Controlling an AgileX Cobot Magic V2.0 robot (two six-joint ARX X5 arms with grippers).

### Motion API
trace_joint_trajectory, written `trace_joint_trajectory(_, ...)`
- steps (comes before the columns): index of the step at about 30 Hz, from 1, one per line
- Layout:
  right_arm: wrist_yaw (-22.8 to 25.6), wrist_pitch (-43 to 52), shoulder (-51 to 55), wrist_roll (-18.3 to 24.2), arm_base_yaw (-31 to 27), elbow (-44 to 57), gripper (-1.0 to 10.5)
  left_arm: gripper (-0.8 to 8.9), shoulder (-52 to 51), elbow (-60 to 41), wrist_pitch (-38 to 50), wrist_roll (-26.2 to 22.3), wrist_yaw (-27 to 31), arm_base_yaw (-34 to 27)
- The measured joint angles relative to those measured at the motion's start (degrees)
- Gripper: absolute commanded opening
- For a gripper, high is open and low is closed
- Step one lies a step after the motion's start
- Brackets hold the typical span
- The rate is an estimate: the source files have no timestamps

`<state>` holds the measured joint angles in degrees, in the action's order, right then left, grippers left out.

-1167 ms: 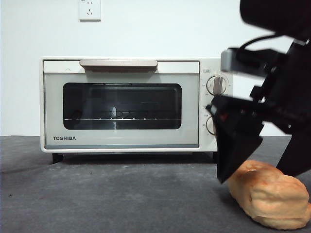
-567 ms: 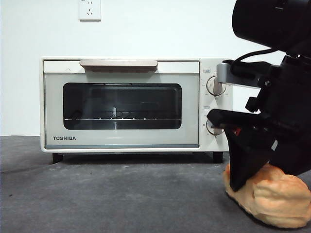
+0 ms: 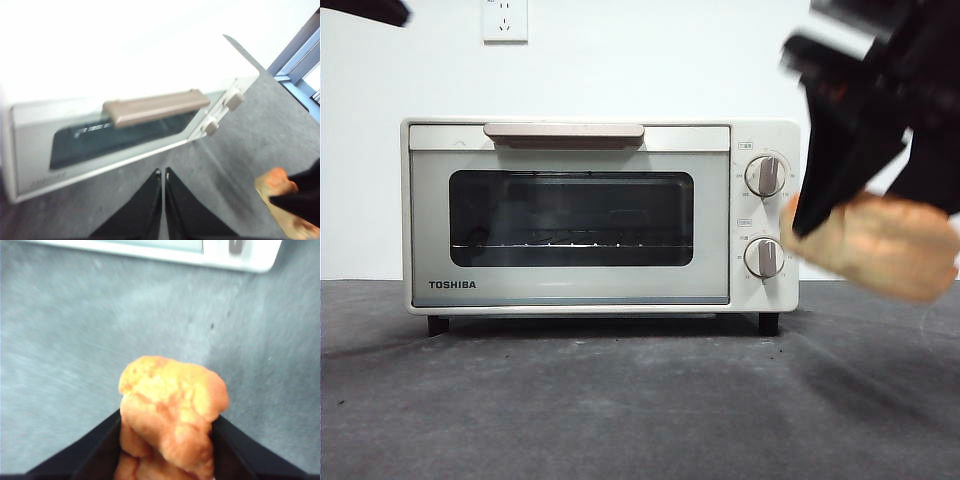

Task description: The left arm flap open the oven, the right arm pick bread and place it into oven, the left arm flap close the oven

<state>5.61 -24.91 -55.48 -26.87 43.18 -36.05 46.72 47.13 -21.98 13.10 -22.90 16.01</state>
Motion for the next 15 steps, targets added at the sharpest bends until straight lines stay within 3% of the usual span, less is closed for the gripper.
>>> trace_joint_trajectory(6,0.02,-4.98,4.46,1.01,0.0,-3.78,2.2,0.17,9.18,4.83,6.75,0.31,4.63,4.76)
trace_joint_trajectory(15,0.13,-7.65,7.65,2.67,0.0,-7.76,2.2,0.17,21.53,10.54,7.48,-2.32,8.02,6.6)
